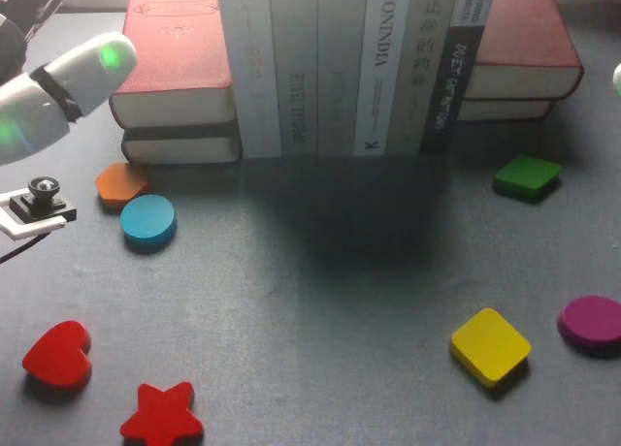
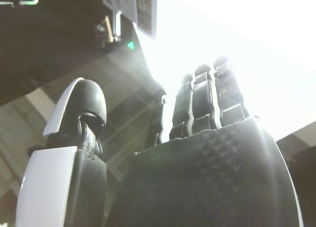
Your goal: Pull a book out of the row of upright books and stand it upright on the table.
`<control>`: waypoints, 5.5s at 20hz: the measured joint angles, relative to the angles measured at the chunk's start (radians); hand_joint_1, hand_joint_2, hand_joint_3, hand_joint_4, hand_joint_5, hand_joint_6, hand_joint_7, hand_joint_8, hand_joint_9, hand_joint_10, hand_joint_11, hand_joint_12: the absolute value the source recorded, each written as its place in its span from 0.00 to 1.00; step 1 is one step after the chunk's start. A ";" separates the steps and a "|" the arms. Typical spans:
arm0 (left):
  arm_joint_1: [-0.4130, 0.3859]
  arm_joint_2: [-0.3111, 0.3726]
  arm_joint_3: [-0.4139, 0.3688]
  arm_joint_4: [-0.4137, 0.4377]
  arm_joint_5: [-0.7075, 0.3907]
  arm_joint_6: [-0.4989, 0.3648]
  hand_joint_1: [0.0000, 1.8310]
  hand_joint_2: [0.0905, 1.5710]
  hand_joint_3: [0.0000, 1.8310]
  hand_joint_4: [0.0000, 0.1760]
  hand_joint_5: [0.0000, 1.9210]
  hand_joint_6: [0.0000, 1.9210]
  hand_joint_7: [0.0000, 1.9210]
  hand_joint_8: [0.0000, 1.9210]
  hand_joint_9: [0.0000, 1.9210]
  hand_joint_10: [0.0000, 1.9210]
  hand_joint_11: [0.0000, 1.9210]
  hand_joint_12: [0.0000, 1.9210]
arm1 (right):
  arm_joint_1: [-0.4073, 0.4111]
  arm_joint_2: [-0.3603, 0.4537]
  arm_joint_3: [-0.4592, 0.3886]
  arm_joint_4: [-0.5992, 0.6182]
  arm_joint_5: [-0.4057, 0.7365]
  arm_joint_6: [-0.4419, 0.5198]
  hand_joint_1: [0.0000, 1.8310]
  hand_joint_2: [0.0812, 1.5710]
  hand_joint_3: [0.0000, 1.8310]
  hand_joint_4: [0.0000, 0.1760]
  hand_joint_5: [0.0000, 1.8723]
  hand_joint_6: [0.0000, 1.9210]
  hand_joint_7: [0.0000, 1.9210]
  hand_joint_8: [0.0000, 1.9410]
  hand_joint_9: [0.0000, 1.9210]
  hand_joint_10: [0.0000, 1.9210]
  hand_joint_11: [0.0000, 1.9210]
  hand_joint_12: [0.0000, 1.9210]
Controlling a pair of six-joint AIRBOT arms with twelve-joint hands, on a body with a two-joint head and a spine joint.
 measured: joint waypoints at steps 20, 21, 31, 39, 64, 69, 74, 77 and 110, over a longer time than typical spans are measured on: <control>0.035 -0.001 0.005 -0.024 -0.003 -0.003 0.19 0.86 0.00 0.28 0.06 0.00 0.00 0.00 0.00 0.00 0.00 0.08 | 0.498 -0.204 0.206 -0.273 -0.481 -0.002 0.15 0.87 0.00 0.00 0.09 0.03 0.00 0.00 0.00 0.00 0.00 0.00; 0.037 -0.005 0.006 -0.031 -0.004 -0.004 0.19 0.86 0.00 0.28 0.06 0.00 0.00 0.00 0.00 0.00 0.00 0.08 | 0.510 -0.215 0.214 -0.274 -0.492 -0.002 0.15 0.87 0.00 0.00 0.09 0.03 0.00 0.00 0.00 0.00 0.00 0.00; 0.044 -0.012 0.006 -0.035 -0.008 -0.012 0.20 0.87 0.00 0.12 0.08 0.00 0.00 0.00 0.00 0.00 0.00 0.06 | 0.565 -0.283 0.264 -0.273 -0.598 -0.018 0.12 0.86 0.00 0.00 0.33 0.31 0.03 0.00 0.00 0.00 0.00 0.00; 0.055 -0.012 0.006 -0.046 -0.024 -0.016 0.18 0.87 0.00 0.25 0.07 0.00 0.00 0.00 0.00 0.00 0.00 0.02 | 0.511 -0.185 0.115 -0.356 -0.453 -0.023 0.11 0.87 0.00 0.00 0.35 0.43 0.07 0.00 0.00 0.00 0.00 0.00; 0.069 -0.012 0.005 -0.064 -0.040 -0.018 0.16 0.88 0.00 0.31 0.07 0.00 0.00 0.00 0.00 0.00 0.00 0.00 | 0.362 -0.011 0.010 -0.472 -0.219 0.055 0.39 0.75 0.00 0.56 0.00 0.00 0.00 0.00 0.00 0.00 0.00 0.00; 0.087 -0.012 0.005 -0.079 -0.040 -0.018 0.17 0.88 0.00 0.27 0.07 0.00 0.00 0.00 0.00 0.00 0.00 0.00 | 0.633 -0.004 0.007 -0.789 -0.521 0.088 0.62 0.68 0.00 0.99 0.00 0.00 0.00 0.00 0.00 0.00 0.00 0.00; 0.089 -0.012 0.005 -0.079 -0.042 -0.018 0.18 0.88 0.00 0.26 0.07 0.00 0.00 0.00 0.00 0.00 0.00 0.00 | 0.876 -0.005 -0.031 -1.272 -0.780 0.306 0.66 0.66 0.00 0.30 0.00 0.00 0.00 0.00 0.00 0.00 0.00 0.00; 0.093 -0.012 0.005 -0.089 -0.041 -0.018 0.19 0.88 0.00 0.24 0.08 0.00 0.00 0.00 0.00 0.00 0.01 0.00 | 0.967 -0.013 -0.042 -1.645 -0.833 0.525 0.65 0.69 0.00 0.22 0.00 0.00 0.00 0.00 0.00 0.00 0.00 0.00; 0.093 -0.022 0.005 -0.098 -0.042 -0.019 0.19 0.86 0.00 0.23 0.08 0.00 0.00 0.00 0.00 0.00 0.00 0.08 | 0.976 -0.172 -0.016 -2.059 -0.669 0.826 0.63 0.78 0.01 0.00 0.42 0.63 0.37 0.81 0.32 0.84 0.29 0.98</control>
